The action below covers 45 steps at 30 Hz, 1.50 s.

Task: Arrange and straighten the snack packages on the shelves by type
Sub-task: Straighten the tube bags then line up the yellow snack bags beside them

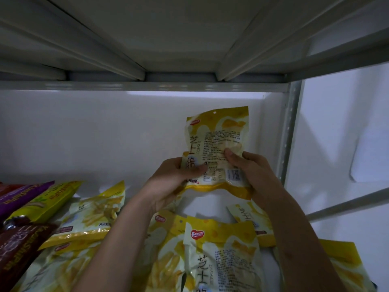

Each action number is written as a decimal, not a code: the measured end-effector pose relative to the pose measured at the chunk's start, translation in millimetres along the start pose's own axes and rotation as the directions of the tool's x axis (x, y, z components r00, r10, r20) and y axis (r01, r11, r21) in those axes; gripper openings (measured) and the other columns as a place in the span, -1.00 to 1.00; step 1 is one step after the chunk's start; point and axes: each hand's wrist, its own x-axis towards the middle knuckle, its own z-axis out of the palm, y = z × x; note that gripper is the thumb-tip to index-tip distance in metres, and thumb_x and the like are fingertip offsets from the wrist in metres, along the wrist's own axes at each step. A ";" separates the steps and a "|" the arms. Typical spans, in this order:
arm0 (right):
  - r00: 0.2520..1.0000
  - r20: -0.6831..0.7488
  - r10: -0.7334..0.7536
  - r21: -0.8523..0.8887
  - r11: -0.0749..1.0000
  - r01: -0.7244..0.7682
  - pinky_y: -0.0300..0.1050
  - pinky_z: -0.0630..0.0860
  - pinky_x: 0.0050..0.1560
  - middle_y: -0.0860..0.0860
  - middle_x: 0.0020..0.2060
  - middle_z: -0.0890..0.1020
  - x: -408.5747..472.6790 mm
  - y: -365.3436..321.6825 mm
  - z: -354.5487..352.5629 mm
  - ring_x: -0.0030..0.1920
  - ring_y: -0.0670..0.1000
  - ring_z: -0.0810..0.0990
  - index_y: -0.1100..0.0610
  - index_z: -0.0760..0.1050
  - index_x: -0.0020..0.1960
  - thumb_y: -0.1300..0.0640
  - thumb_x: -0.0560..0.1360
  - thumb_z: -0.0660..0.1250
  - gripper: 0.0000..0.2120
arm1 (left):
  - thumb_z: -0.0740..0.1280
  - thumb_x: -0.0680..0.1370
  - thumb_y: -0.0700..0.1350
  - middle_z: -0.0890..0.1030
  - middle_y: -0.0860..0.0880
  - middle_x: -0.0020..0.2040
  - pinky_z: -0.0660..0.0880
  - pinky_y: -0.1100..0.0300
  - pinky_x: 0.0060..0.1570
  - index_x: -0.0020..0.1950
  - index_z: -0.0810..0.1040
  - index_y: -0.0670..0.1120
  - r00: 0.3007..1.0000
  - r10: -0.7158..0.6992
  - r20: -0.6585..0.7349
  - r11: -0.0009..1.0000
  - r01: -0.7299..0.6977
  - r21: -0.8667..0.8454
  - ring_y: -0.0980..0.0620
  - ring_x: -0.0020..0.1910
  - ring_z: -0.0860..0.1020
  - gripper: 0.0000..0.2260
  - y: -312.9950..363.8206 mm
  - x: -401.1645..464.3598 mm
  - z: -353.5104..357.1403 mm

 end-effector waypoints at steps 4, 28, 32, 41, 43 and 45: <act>0.997 0.080 0.012 -0.018 1.000 -0.011 -0.11 0.70 -0.19 0.12 -0.01 0.78 0.7 1.9 3.1 -0.09 0.09 0.79 0.23 0.64 0.20 0.12 0.51 0.47 -0.70 | 0.48 0.53 -0.26 0.74 -0.19 0.12 0.67 0.06 0.13 0.24 0.66 -0.26 0.993 0.061 -0.100 0.996 -0.054 0.076 -0.16 0.11 0.73 -0.72 -3.1 2.5 1.1; 0.998 0.059 -0.019 0.023 1.000 0.017 0.11 0.69 0.07 0.18 0.07 0.76 5.2 8.4 1.3 0.08 0.21 0.76 0.28 0.64 0.21 0.17 0.35 0.55 -0.55 | 0.53 0.49 -0.01 0.71 -0.20 0.21 0.55 -0.15 0.31 0.33 0.62 -0.21 0.998 0.029 -0.049 0.999 -0.030 -0.028 -0.23 0.20 0.69 -0.52 -2.3 4.1 3.1; 0.995 0.094 0.017 0.008 1.000 -0.018 0.13 0.67 0.12 0.15 0.08 0.76 3.2 6.6 2.9 0.09 0.20 0.76 0.23 0.63 0.24 0.17 0.38 0.55 -0.56 | 0.48 0.54 -0.11 0.73 -0.21 0.16 0.63 -0.10 0.21 0.26 0.65 -0.24 0.996 0.041 -0.075 0.999 -0.040 0.006 -0.23 0.15 0.71 -0.67 -2.2 3.3 3.0; 1.000 -0.022 -0.020 -0.079 0.997 0.018 0.18 0.69 0.06 0.13 0.00 0.78 2.0 7.7 2.3 0.01 0.18 0.78 0.23 0.67 0.18 0.19 0.47 0.54 -0.70 | 0.46 0.55 -0.21 0.73 -0.23 0.12 0.62 -0.10 0.20 0.23 0.67 -0.25 0.998 0.010 -0.057 0.998 -0.006 0.070 -0.26 0.12 0.71 -0.73 -1.9 2.0 5.7; 1.000 -0.010 -0.007 -0.083 0.997 0.006 0.15 0.70 0.04 0.14 0.02 0.77 1.5 7.1 0.7 0.02 0.18 0.78 0.24 0.66 0.18 0.21 0.48 0.53 -0.71 | 0.51 0.49 -0.13 0.73 -0.23 0.14 0.63 -0.09 0.18 0.24 0.66 -0.26 0.999 -0.004 -0.050 0.999 0.006 0.042 -0.26 0.13 0.71 -0.63 -0.9 1.8 6.4; 1.000 0.027 -0.002 -0.099 0.995 0.005 0.17 0.68 0.09 0.16 0.04 0.77 2.3 8.4 -0.4 0.05 0.19 0.77 0.24 0.67 0.18 0.19 0.48 0.54 -0.71 | 0.53 0.42 -0.09 0.73 -0.25 0.13 0.63 -0.13 0.18 0.23 0.67 -0.27 0.998 -0.006 -0.067 1.000 0.008 0.028 -0.28 0.11 0.71 -0.56 -0.2 1.6 5.9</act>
